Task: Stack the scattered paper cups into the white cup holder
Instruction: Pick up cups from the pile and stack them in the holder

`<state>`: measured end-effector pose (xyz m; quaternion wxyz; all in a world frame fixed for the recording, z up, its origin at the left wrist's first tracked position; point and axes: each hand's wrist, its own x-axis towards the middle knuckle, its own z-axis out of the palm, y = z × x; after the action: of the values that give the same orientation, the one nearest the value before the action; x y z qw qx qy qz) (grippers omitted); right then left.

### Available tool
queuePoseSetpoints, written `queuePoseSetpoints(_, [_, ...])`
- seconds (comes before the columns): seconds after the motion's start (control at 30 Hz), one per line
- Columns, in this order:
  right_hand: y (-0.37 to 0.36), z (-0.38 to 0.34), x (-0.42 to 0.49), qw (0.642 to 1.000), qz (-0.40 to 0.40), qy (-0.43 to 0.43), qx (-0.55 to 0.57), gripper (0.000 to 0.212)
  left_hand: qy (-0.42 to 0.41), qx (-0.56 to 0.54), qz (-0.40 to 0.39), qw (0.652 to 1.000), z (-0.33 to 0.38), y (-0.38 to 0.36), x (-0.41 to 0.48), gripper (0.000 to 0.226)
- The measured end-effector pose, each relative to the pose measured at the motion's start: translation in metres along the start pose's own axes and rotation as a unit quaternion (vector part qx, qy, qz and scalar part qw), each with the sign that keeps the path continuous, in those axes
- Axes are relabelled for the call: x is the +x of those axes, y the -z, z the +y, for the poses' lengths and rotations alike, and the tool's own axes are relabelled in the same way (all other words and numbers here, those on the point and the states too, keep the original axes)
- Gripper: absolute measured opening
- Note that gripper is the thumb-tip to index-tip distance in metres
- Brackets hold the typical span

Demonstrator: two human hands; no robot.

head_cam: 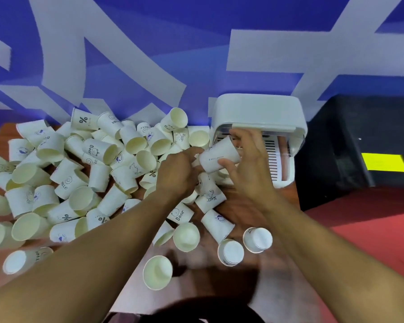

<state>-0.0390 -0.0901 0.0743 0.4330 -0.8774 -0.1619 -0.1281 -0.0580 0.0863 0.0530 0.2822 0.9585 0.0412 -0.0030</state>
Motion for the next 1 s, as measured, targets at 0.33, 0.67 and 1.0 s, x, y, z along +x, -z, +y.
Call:
queuePoseSetpoints(0.33, [0.034,0.027,0.003,0.998,0.011,-0.064,-0.008,0.039,-0.045,0.017,0.051,0.998,0.045,-0.018,0.013,0.038])
queuePoseSetpoints(0.67, [0.044,0.093,0.003,0.982,0.024,0.044,-0.182,0.022,-0.111,0.125,0.090,0.982,0.066,-0.045,0.032,0.017])
queuePoseSetpoints(1.0, [0.024,0.124,-0.007,0.973,-0.070,0.047,-0.215,0.023,-0.181,0.224,0.022,0.957,0.050,-0.070,0.044,0.013])
